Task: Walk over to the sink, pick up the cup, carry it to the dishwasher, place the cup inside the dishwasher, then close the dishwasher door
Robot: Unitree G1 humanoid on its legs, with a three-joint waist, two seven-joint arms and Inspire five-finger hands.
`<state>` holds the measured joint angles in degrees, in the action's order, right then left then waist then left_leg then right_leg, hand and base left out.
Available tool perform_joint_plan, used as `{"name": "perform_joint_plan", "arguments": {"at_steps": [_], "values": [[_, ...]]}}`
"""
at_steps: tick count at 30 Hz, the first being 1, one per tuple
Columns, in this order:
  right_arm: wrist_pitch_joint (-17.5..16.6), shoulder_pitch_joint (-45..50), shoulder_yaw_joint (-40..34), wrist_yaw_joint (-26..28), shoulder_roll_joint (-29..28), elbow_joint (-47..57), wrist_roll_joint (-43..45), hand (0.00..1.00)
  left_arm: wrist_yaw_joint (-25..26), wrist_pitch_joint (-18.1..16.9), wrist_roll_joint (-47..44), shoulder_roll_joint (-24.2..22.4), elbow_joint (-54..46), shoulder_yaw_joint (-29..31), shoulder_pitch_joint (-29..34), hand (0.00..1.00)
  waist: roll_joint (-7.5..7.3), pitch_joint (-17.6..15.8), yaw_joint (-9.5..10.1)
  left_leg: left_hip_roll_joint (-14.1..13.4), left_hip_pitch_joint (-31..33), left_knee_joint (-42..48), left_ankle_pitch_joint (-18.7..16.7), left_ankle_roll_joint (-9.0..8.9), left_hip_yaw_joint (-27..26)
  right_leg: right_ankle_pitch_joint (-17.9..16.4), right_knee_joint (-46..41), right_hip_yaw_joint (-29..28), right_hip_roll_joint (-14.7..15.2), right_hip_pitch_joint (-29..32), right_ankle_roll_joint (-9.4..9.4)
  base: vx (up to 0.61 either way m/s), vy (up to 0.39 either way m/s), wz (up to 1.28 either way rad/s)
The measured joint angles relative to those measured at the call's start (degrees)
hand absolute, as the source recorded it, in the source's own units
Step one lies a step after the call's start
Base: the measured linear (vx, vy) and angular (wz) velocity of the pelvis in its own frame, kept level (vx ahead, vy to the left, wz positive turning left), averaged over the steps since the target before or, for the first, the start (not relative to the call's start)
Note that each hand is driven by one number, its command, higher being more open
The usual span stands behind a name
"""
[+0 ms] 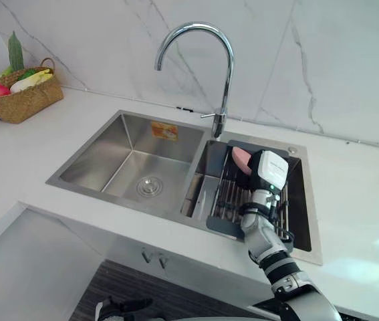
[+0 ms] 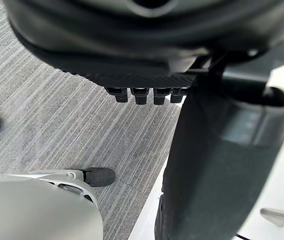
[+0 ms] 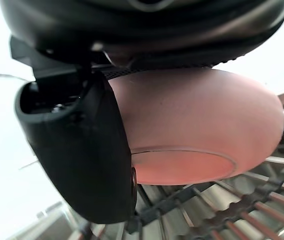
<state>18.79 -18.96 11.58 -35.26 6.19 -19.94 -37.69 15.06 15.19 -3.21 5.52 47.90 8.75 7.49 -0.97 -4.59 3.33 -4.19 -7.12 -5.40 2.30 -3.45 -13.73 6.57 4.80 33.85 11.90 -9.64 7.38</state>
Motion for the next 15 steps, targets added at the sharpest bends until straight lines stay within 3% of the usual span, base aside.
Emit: {"name": "perform_joint_plan", "arguments": {"at_steps": [6, 9, 11, 12, 13, 15], "values": [[-8.45, 3.51, -3.60, 5.96, 3.02, 14.96, 15.80, 0.00, 0.19, 0.79, -0.07, -0.21, -0.29, 0.86, 1.51, 1.00, 0.08, 0.09, -0.40, -1.02, -0.66, 0.10, -0.01, -0.01, -2.50, 0.20, -0.04, -3.76, -1.03, 1.06, -0.28, 0.02, -0.015, -0.25], [-11.83, 4.73, -6.45, 9.10, 3.97, 21.64, 21.07, 0.00, 0.19, 2.11, -0.02, -1.07, -2.50, 2.54, 1.85, 1.00, 0.19, 0.17, -1.64, -1.39, -0.60, 0.57, -0.08, -0.02, -3.14, 0.20, -0.08, -4.54, -1.71, 1.50, -0.38, 0.01, -0.018, -0.13], [-13.70, 6.15, -9.03, 10.40, 5.09, 24.29, 22.95, 0.00, -0.71, 2.26, 0.62, -1.40, -3.65, 2.51, 1.85, 1.00, 0.23, 0.11, -1.22, -1.86, 1.22, 6.44, -3.41, 0.05, -3.42, -0.03, -1.16, -6.05, -1.56, 2.10, -0.76, -0.01, 0.007, -0.31], [-14.68, 6.42, -10.65, 11.46, 5.82, 25.62, 23.09, 0.00, -1.71, 1.77, 1.43, -1.80, -4.22, 2.51, 2.20, 1.00, 0.99, -0.10, -1.20, -3.58, 4.65, 15.32, -8.20, 0.12, -3.30, -0.51, -2.43, -7.73, -1.85, 2.90, -1.36, -0.06, 0.034, -0.64], [-15.87, 6.38, -12.31, 12.67, 7.51, 27.28, 23.16, 0.00, -2.52, 1.12, 2.23, -2.76, -4.47, 2.43, 2.37, 1.00, 3.01, -0.34, -1.02, -5.39, 7.83, 23.52, -12.53, 0.00, -1.08, -0.60, -3.49, -9.90, -2.84, 3.91, -1.45, -0.08, 0.053, -0.75], [-17.73, 5.87, -14.32, 13.74, 10.42, 27.82, 23.04, 0.00, -3.81, 0.45, 2.24, -3.32, -4.50, 1.98, 2.26, 1.00, 4.95, -0.72, -1.34, -5.94, 9.65, 27.96, -15.60, -0.20, 2.27, -0.53, -5.58, -13.15, -3.25, 6.05, -1.35, -0.12, 0.156, -0.86]]}}
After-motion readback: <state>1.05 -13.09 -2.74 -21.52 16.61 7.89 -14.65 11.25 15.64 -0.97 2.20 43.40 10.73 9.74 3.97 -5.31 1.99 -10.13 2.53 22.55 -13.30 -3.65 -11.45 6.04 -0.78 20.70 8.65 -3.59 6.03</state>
